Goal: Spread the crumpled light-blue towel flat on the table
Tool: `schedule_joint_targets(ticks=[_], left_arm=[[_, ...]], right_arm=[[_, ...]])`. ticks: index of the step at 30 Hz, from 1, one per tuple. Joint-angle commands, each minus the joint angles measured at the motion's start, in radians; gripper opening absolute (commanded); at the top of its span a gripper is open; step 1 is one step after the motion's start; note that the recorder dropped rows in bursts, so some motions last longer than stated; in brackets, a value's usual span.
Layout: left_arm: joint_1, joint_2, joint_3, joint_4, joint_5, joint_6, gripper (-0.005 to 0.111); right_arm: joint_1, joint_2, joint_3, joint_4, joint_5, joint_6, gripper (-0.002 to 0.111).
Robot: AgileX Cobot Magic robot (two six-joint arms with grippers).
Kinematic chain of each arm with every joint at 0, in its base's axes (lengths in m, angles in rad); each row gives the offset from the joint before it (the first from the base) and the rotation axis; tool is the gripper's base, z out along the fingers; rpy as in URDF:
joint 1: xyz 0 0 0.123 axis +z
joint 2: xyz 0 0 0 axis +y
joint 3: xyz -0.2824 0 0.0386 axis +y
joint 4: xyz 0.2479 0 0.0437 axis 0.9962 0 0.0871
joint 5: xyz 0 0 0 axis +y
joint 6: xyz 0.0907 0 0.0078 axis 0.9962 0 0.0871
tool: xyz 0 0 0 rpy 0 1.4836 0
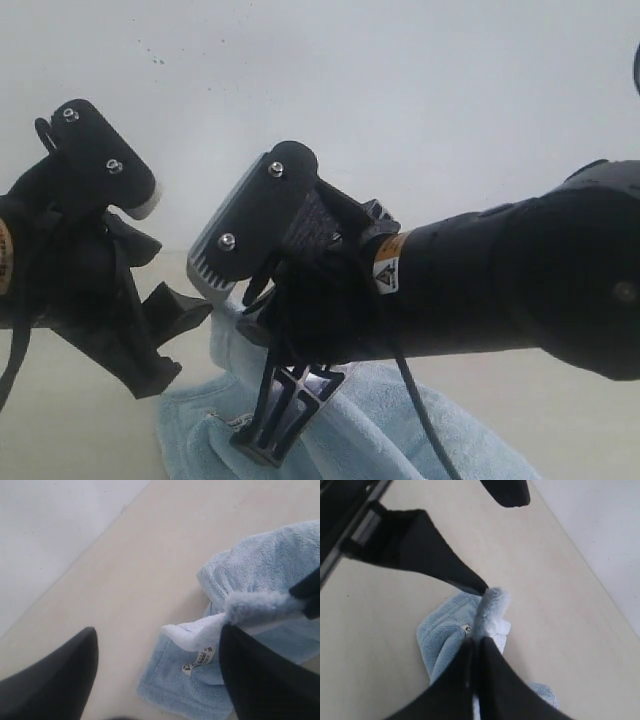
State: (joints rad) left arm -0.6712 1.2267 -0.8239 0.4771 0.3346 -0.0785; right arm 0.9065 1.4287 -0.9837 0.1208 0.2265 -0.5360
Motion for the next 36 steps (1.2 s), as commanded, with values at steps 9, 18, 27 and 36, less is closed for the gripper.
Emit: schedule_joint_targets(ticks=[9, 18, 27, 36], left_arm=[[-0.001, -0.016, 0.105, -0.165, -0.112, 0.172, 0.066], [-0.001, -0.043, 0.112, -0.175, -0.17, 0.188, 0.066], [-0.017, -0.044, 0.116, -0.219, -0.197, 0.188, 0.066], [-0.082, -0.044, 0.116, -0.219, -0.204, 0.188, 0.066]], right_arm=[[0.0, -0.044, -0.005, 0.145, 0.025, -0.141, 0.0], [0.0, -0.05, -0.005, 0.158, 0.062, -0.181, 0.0], [0.0, -0.093, -0.005, 0.165, 0.062, -0.183, 0.0], [0.0, -0.117, -0.005, 0.34, 0.078, -0.347, 0.0]])
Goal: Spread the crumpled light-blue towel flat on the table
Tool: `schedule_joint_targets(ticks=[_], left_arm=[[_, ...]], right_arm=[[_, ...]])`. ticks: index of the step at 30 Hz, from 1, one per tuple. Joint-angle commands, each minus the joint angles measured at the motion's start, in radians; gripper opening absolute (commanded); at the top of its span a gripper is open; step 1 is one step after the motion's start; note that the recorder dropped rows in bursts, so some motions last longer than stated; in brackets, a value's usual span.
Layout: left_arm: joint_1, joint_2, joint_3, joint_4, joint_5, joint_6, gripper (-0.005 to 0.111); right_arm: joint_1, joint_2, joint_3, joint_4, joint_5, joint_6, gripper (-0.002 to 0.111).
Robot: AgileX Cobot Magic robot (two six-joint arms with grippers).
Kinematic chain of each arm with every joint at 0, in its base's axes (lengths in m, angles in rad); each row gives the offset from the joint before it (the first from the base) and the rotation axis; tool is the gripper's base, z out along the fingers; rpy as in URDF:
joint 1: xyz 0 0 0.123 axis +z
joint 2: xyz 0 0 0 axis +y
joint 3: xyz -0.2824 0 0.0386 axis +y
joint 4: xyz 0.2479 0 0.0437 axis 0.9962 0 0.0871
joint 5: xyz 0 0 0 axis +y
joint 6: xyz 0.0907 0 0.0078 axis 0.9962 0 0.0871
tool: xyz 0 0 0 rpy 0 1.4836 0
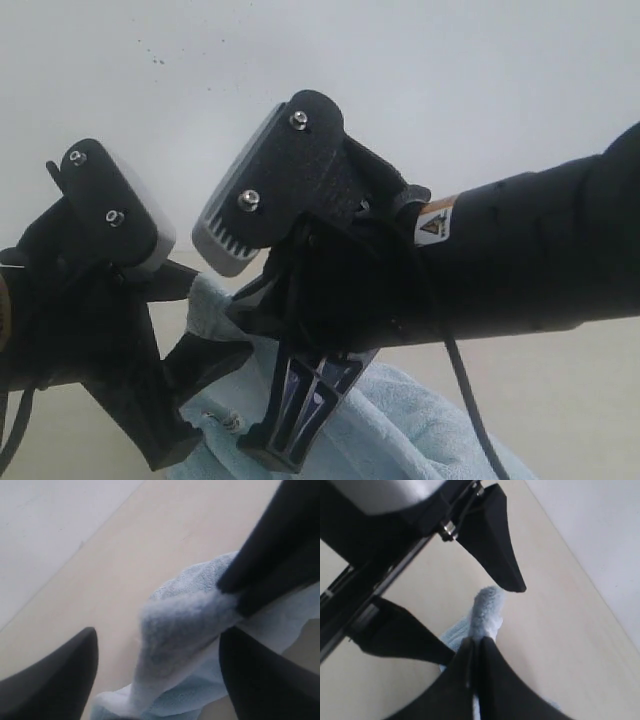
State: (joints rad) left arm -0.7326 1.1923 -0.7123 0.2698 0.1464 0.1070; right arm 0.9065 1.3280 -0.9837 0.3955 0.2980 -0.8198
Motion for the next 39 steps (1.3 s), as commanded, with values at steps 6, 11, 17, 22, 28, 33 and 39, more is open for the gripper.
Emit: schedule_joint_targets(ticks=[6, 11, 17, 22, 28, 33, 39], left_arm=[[-0.025, -0.01, 0.004, -0.022, -0.016, 0.003, 0.065], [-0.025, -0.01, 0.004, -0.022, -0.021, -0.02, 0.049], [-0.025, -0.01, 0.004, -0.022, -0.019, -0.022, 0.015], [-0.025, -0.01, 0.004, -0.022, -0.017, -0.022, 0.004], [-0.025, -0.012, 0.004, -0.02, 0.005, -0.022, 0.004], [-0.025, -0.051, 0.004, 0.031, 0.077, -0.022, 0.004], [-0.012, -0.144, 0.004, 0.07, 0.172, -0.024, 0.004]], right_arm=[[0.0, -0.019, -0.005, 0.073, 0.017, -0.074, 0.0], [0.0, -0.028, -0.005, 0.078, 0.017, -0.079, 0.0], [0.0, -0.029, -0.005, 0.091, 0.015, -0.079, 0.0], [0.0, -0.029, -0.005, 0.091, 0.015, -0.079, 0.0], [-0.002, -0.03, -0.005, 0.091, 0.011, -0.079, 0.008], [-0.002, -0.035, -0.005, 0.088, 0.007, -0.079, 0.045], [-0.025, -0.092, -0.005, 0.052, -0.027, -0.081, 0.035]])
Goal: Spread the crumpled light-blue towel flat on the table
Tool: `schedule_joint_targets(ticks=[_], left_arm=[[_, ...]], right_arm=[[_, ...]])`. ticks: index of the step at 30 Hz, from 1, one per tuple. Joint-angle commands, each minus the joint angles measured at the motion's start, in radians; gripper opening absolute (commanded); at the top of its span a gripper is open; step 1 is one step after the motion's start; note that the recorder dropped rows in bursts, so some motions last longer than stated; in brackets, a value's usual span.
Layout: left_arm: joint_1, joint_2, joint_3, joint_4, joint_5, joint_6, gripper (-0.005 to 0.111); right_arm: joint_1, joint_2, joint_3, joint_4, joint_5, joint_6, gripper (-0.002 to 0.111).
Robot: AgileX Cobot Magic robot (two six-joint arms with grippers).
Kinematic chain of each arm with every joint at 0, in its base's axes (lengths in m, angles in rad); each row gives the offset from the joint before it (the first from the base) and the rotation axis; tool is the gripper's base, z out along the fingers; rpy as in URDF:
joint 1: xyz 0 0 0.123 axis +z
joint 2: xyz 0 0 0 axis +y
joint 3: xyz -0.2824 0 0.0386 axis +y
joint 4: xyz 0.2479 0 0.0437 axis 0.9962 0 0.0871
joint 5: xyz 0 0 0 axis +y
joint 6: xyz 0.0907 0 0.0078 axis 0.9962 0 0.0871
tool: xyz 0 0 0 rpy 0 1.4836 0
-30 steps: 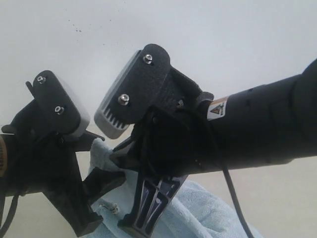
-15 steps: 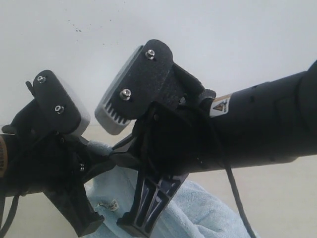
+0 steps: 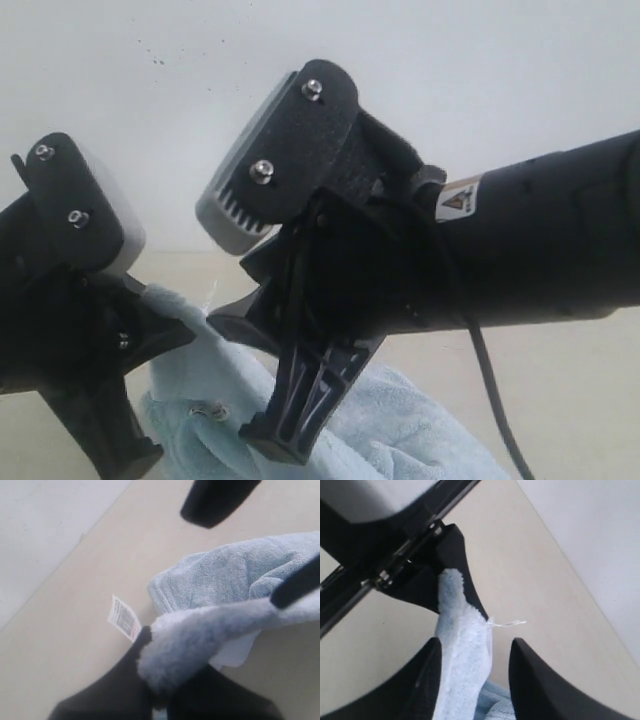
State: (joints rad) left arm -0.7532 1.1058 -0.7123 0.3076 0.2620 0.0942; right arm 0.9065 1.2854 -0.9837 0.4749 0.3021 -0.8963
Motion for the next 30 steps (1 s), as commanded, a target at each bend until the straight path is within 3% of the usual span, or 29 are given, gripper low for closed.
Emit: schedule_joint_targets(ticks=[1, 7, 10, 15, 21, 26, 30], left_arm=[[0.015, -0.071, 0.004, 0.034, 0.074, -0.011, 0.004], [0.048, -0.162, 0.004, 0.055, 0.178, -0.011, 0.004], [0.06, -0.206, 0.004, 0.06, 0.187, -0.011, 0.004], [0.06, -0.283, 0.004, 0.067, 0.195, -0.016, 0.004], [0.06, -0.333, 0.004, 0.067, 0.263, -0.023, 0.004], [0.06, -0.331, 0.004, 0.067, 0.292, -0.025, 0.004], [0.06, -0.331, 0.004, 0.067, 0.29, -0.027, 0.004]], right_arm=[[-0.043, -0.06, -0.005, -0.027, -0.031, -0.004, 0.032], [-0.225, -0.086, -0.005, -0.027, 0.086, 0.047, 0.031], [-0.271, -0.068, -0.005, -0.023, 0.193, 0.064, 0.031], [-0.249, 0.001, -0.005, 0.038, 0.309, 0.048, 0.031], [-0.247, 0.136, -0.005, 0.059, 0.32, 0.048, 0.032], [-0.245, 0.209, -0.005, 0.136, 0.322, 0.013, 0.058], [-0.201, 0.253, -0.005, 0.212, 0.318, -0.069, 0.058]])
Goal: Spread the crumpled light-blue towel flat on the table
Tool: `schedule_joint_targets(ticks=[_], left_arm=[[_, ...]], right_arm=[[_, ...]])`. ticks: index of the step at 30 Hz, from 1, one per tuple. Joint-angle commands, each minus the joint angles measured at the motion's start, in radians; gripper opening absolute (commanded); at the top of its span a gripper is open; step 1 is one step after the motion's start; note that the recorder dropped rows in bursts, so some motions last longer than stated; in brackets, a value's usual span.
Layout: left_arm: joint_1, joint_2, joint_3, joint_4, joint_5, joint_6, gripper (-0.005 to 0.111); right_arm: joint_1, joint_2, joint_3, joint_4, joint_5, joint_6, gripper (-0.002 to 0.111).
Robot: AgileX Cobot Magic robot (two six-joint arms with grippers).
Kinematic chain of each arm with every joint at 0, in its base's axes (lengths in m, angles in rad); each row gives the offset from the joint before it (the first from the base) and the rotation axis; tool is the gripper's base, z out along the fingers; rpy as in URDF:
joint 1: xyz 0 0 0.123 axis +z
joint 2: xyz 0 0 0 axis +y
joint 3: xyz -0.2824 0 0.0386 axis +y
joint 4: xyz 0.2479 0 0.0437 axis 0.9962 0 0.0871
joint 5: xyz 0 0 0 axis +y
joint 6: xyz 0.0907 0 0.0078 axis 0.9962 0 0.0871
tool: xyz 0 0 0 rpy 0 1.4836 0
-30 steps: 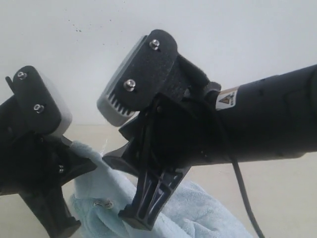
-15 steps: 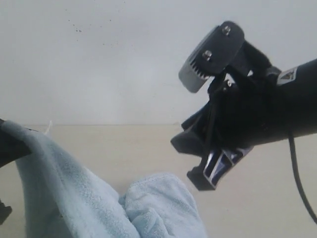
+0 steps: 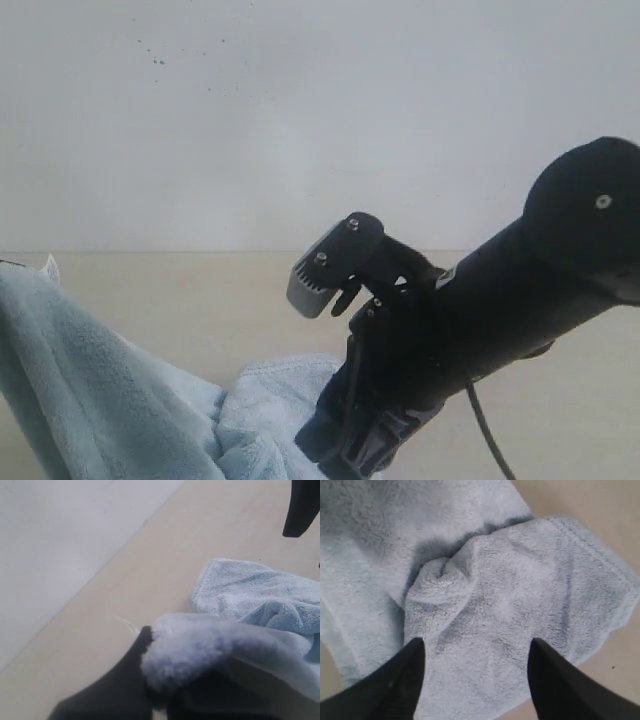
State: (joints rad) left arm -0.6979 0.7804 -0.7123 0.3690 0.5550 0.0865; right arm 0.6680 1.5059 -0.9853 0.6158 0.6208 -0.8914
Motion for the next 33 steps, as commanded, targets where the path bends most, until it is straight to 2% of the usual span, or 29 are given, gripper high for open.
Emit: schedule_joint_targets(ticks=[1, 6, 9, 12, 25, 27, 28, 29, 30, 33], left_arm=[[0.004, -0.006, 0.004, 0.006, -0.001, -0.019, 0.004], [0.004, -0.006, 0.004, 0.006, -0.001, -0.026, 0.004], [0.004, -0.006, 0.004, 0.006, -0.001, -0.026, 0.004], [0.004, -0.006, 0.004, 0.006, -0.001, -0.026, 0.004], [0.004, -0.006, 0.004, -0.013, -0.001, -0.026, 0.004], [0.004, -0.006, 0.004, -0.013, -0.001, -0.026, 0.004], [0.004, -0.006, 0.004, -0.013, -0.001, -0.026, 0.004], [0.004, -0.006, 0.004, -0.013, -0.001, -0.026, 0.004], [0.004, -0.006, 0.004, -0.013, -0.001, -0.026, 0.004], [0.004, -0.006, 0.004, -0.013, 0.026, -0.026, 0.004]], right_arm=[[0.057, 0.039, -0.004, 0.087, -0.013, -0.094, 0.058], [0.129, 0.068, -0.004, 0.087, -0.132, -0.099, 0.058], [0.14, 0.099, -0.004, 0.091, -0.128, -0.099, 0.058], [0.14, 0.115, -0.004, 0.091, -0.092, -0.099, 0.058], [0.141, 0.194, -0.004, 0.097, -0.183, -0.12, 0.057], [0.141, 0.201, -0.004, 0.099, -0.2, -0.133, 0.047], [0.141, 0.201, -0.004, 0.101, -0.239, -0.133, 0.03], [0.141, 0.201, -0.004, 0.109, -0.263, -0.128, 0.018], [0.141, 0.201, -0.004, 0.114, -0.313, -0.093, 0.0], [0.092, 0.155, -0.004, 0.11, -0.317, -0.018, 0.001]])
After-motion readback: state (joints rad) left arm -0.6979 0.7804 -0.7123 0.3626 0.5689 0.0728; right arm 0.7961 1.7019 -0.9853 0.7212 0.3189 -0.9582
